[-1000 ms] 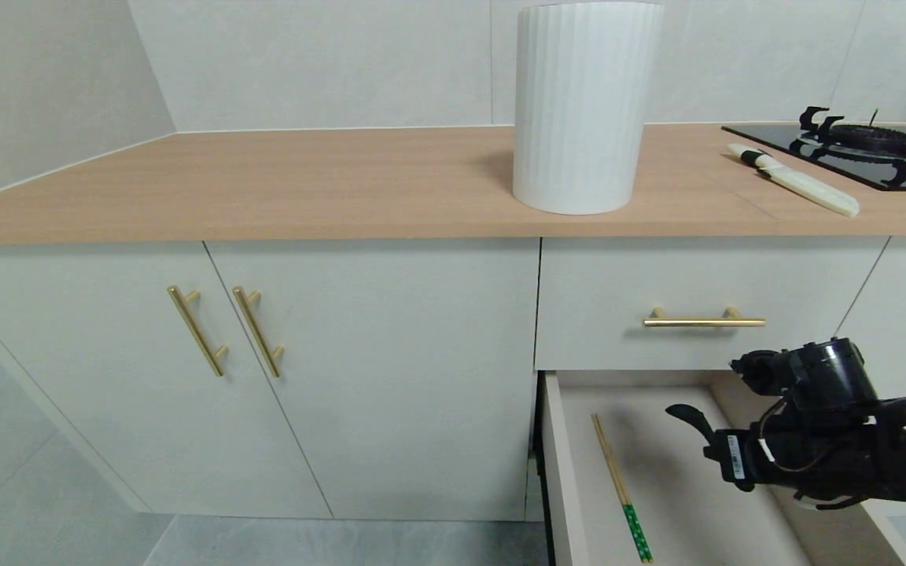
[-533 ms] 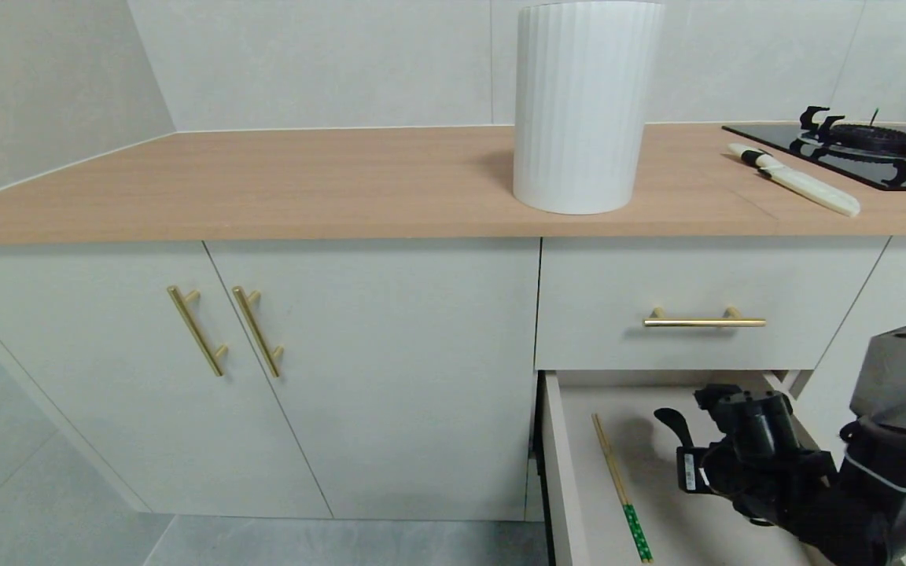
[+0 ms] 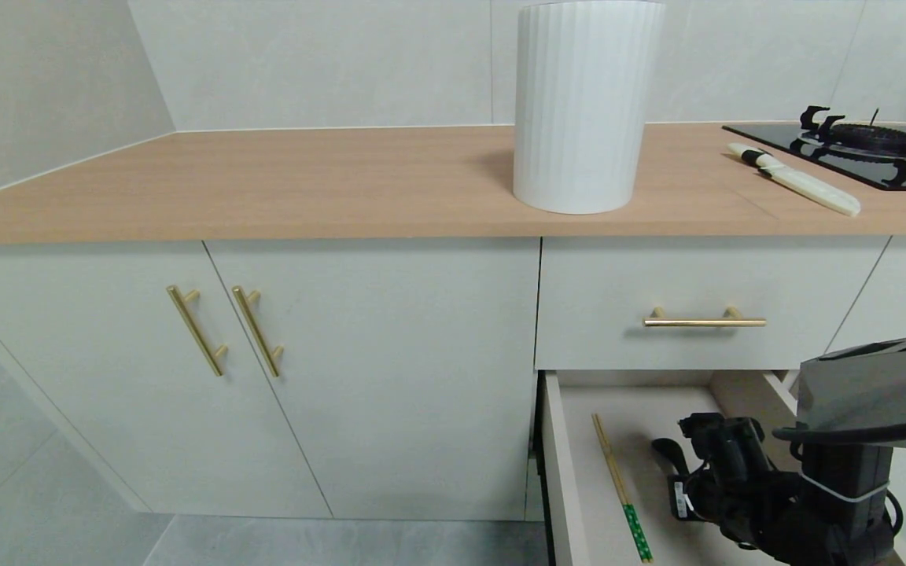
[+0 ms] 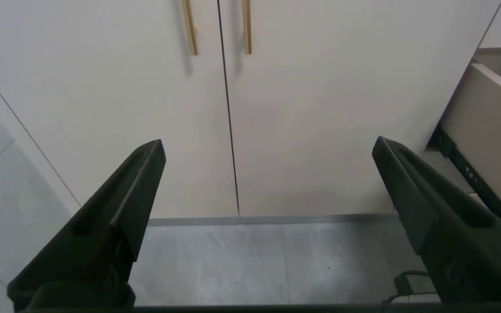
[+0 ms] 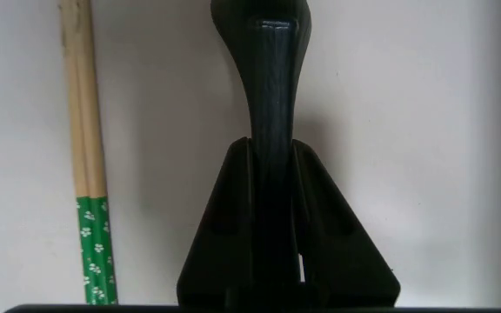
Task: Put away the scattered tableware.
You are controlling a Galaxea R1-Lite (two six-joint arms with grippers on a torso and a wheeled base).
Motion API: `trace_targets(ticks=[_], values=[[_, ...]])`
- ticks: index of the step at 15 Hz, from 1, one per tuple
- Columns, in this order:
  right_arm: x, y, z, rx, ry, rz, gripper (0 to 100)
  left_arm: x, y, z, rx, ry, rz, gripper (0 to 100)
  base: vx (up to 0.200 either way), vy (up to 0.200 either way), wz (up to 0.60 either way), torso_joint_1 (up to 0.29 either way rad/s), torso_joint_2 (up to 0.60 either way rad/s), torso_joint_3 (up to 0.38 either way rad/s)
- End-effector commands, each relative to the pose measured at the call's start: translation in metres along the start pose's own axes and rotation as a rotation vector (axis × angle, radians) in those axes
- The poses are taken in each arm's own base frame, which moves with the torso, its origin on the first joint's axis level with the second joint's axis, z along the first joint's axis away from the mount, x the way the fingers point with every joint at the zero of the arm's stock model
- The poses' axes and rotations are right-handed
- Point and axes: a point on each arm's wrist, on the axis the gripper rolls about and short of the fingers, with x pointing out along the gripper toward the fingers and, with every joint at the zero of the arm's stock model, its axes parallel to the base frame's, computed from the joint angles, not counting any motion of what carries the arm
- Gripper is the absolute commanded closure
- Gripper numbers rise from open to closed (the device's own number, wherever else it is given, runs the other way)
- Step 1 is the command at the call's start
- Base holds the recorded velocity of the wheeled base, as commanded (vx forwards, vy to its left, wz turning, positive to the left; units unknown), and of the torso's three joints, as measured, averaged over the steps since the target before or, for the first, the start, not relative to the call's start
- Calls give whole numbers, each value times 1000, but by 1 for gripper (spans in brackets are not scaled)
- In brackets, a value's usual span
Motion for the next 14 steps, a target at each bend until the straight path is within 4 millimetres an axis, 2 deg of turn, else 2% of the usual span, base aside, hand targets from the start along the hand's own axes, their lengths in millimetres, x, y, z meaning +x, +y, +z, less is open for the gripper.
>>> trace_targets(ticks=[1,5,6,14], values=[[3,0,-3,-4,10,-3,100,0,0,0,0,0,0,0,0,0,0,0,0,0],[5,0,-4,-4,13,-11,100,0,0,0,0,0,0,0,0,0,0,0,0,0],[5,0,-4,-2,13,-11,0,0,0,0,0,0,0,0,0,0,0,0,0,0],[1,-1,-2,-2,7,-10,0,0,0,0,0,0,0,0,0,0,0,0,0,0]])
